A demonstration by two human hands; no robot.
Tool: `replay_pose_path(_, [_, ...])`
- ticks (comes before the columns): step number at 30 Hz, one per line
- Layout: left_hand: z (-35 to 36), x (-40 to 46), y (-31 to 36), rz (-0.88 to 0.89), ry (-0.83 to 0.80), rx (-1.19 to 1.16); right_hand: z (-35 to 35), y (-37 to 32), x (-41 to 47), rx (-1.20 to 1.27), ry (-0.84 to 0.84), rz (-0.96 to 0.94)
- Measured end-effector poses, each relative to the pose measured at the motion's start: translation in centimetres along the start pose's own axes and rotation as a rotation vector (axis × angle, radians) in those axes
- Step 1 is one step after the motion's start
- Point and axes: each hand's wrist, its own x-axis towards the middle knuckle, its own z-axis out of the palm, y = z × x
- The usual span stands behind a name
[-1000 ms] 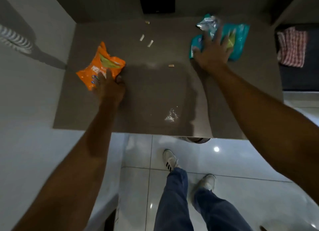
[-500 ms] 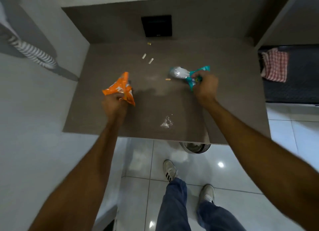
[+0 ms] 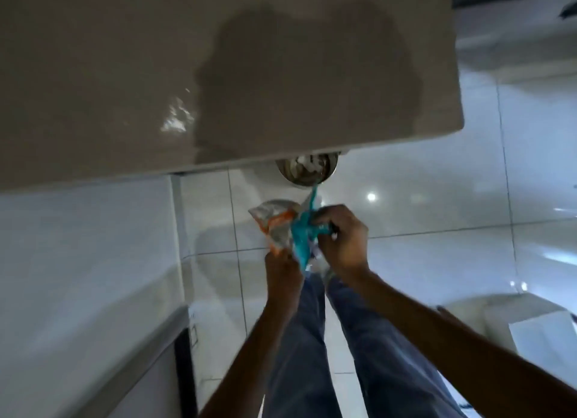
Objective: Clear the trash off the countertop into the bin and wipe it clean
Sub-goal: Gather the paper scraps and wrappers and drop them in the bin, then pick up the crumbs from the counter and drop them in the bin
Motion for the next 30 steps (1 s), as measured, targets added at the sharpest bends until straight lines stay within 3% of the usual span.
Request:
replay_pose_path(5, [7.0, 15.8, -2.5, 0.011, -0.059, 0.136, 5.0, 9.5, 12.1, -0.076, 0.219, 0.235])
replay_pose_path(8, [10.4, 25.2, -3.6, 0.072, -0.148, 0.256, 7.3, 14.4, 18.2, -0.007, 0.131, 0.437])
replay_pose_path(10, [11.8, 29.4, -3.6, -0.059, -0.221, 0.179, 7.8, 16.7, 20.8, 0.158, 0.0, 0.579])
replay_pose_path(13, [11.2, 31.5, -3.6, -0.268, -0.201, 0.105, 6.8, 18.0, 22.2, 0.29, -0.175, 0.678])
replay_pose_path(15, [9.9, 29.9, -3.4, -0.198, -0.236, 0.229, 5.5, 17.2, 20.9, 0.195, -0.161, 0.681])
replay_pose_path(18, [6.7, 23.6, -2.3, 0.126, -0.305, 0.646, 3.5, 13.0, 15.8, -0.151, -0.154, 0.482])
replay_pose_path(22, [2.9, 14.6, 0.4, 0.401, -0.286, 0.948, 1.4, 6.1, 8.8, -0.303, -0.219, 0.203])
replay_pose_path(27, [-1.0, 4.6, 6.4, 0.686, -0.032, 1.135, -1.7, -3.2, 2.8, -0.584, -0.115, -0.162])
replay_pose_path(30, [-2.7, 1.3, 9.7, 0.799, 0.159, 1.104, -3.4, -8.0, 2.1, -0.642, -0.029, -0.32])
